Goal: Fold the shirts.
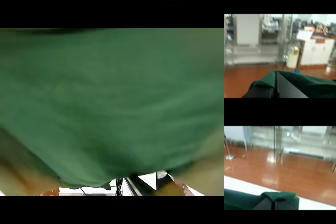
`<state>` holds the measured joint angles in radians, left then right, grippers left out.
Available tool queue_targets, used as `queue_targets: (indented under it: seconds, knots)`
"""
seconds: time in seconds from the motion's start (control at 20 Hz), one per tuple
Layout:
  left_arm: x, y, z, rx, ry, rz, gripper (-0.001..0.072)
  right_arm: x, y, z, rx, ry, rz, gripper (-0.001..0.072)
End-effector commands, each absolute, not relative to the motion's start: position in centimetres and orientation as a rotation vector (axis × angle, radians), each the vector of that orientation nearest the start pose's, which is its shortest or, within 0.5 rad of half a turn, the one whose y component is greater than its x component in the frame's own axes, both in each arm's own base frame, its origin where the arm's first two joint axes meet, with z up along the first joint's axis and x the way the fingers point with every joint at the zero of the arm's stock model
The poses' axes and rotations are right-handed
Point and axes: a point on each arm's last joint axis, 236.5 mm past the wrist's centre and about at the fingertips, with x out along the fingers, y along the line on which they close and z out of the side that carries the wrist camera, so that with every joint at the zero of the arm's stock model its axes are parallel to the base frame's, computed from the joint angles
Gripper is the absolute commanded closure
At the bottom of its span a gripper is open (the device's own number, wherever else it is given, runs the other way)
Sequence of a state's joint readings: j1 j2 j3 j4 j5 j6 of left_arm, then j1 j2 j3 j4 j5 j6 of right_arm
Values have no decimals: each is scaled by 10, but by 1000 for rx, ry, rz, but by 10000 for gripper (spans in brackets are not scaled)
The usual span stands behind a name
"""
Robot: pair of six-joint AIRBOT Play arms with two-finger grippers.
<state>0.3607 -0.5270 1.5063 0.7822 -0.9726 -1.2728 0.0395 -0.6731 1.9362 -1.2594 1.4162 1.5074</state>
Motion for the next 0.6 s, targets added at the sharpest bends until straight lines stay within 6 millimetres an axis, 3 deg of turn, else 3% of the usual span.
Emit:
queue_targets:
  seconds: [0.0, 0.2, 0.3, 0.4, 0.45, 0.55]
  knots:
    - [295, -67, 418, -291, 125, -395, 685, 231, 77, 436, 45, 252, 329, 694]
    - [391, -88, 317, -353, 390, -498, 685, 332, 79, 329, 91, 551, 306, 694]
    - [441, -101, 277, -391, 436, -494, 685, 383, 74, 280, 100, 665, 273, 694]
    - [492, -101, 245, -439, 423, -425, 685, 437, 72, 240, 142, 707, 238, 694]
    - [511, -101, 228, -454, 428, -398, 685, 459, 73, 222, 175, 719, 225, 694]
    - [531, -110, 192, -467, 485, -392, 685, 498, 79, 184, 247, 741, 218, 694]
